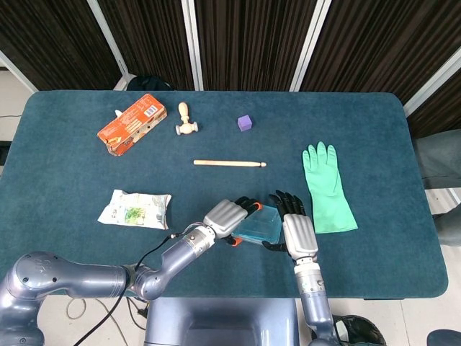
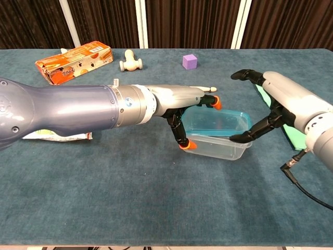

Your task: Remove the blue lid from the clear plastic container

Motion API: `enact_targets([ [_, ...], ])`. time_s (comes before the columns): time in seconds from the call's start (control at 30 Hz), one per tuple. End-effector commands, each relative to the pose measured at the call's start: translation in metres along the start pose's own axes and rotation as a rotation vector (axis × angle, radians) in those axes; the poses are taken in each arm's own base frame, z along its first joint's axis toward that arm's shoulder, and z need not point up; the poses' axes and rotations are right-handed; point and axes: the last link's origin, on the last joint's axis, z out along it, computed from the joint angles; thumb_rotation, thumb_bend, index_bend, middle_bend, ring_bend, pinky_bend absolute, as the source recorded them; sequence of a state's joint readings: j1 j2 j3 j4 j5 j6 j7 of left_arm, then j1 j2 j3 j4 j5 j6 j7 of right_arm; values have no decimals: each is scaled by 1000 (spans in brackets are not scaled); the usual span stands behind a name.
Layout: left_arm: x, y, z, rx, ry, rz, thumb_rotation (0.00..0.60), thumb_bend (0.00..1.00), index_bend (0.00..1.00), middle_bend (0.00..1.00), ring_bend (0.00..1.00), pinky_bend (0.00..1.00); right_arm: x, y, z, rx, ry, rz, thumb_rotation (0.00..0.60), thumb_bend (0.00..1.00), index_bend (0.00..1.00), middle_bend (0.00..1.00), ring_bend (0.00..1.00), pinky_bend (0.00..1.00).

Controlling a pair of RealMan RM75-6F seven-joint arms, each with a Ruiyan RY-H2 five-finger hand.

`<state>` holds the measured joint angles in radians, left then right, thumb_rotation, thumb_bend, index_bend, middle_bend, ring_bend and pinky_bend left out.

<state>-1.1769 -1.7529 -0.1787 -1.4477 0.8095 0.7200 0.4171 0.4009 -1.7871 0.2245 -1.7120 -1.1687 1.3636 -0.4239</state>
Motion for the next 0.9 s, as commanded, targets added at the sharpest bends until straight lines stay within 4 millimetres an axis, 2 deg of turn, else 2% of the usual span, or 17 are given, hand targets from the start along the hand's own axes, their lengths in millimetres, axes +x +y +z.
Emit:
enact_targets([
  [0.03,0,0,0,0,1,-1,600,263,112,184,167,285,-1,0,0,10,5,1,600,114,167,132,14,0],
  [0.4,-1,2,1,-11,6,-1,600,263,110,184,167,287,-3,-4,2,24,9,-2,600,308,355,226,87,3],
  [0.63,-2,1,0,-10,2,0,600,264,110,184,167,289,-4,-4,2,22,4,-2,600,358,458,262,116,30],
  [0.9,-1,2,1,-15,10,1,600,263,110,183,167,289,-3,-8,6,15,6,-9,600,410,518,286,124,36],
])
